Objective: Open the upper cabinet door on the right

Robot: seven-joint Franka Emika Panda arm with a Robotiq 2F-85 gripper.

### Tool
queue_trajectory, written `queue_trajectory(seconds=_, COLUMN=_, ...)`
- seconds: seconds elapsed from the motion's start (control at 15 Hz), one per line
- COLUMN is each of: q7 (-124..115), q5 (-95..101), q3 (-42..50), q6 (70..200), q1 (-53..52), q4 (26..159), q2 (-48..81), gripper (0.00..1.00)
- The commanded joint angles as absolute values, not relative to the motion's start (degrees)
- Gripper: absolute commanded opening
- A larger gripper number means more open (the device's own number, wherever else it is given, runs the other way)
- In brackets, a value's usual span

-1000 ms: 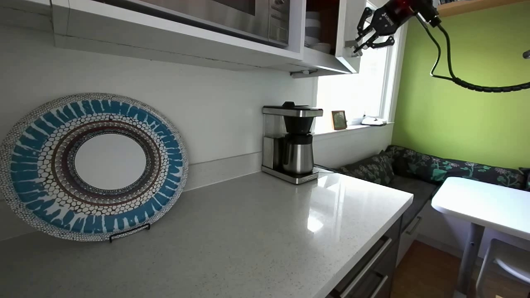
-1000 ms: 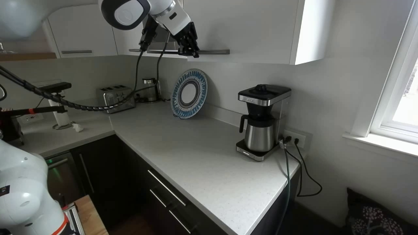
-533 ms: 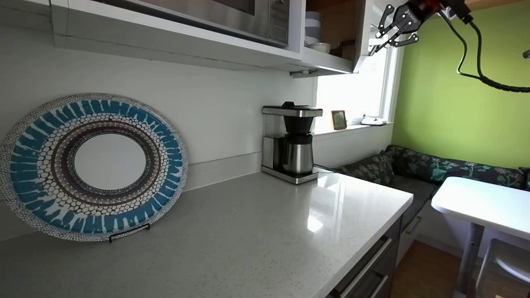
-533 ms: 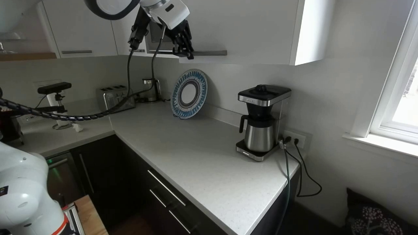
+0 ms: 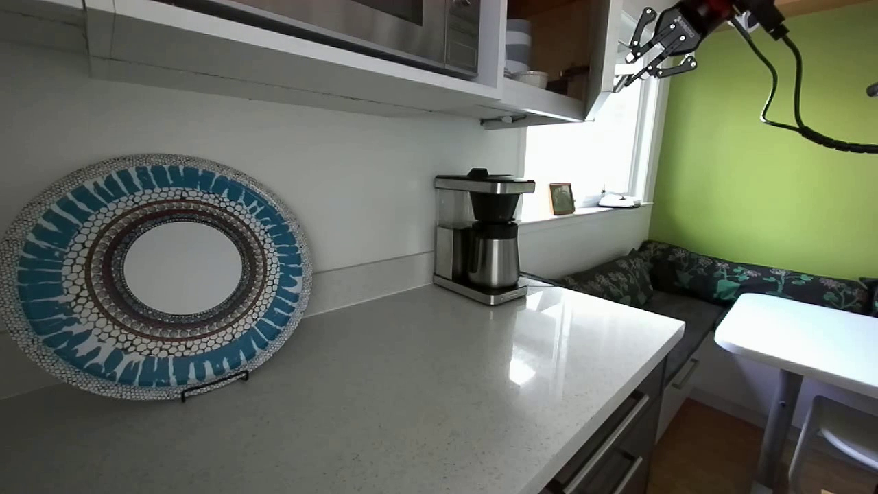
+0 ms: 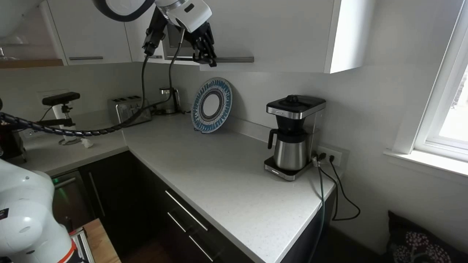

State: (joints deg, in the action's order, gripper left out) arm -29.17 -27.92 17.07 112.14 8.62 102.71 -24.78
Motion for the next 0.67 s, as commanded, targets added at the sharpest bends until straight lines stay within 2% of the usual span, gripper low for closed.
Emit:
queue_trajectory(seconds=0.0, q7=-28.64, q5=-28.76, q3=16.06, q6=111.64, q1=10.25, q4=102.34, q2=-24.37, gripper=0.05)
queue_trajectory(seconds=0.6, q7=-18.78, q5=-28.39, q3=22.43, q6=104.86, q1=11.84, q4=98.88, q2=-22.29, gripper=0.05)
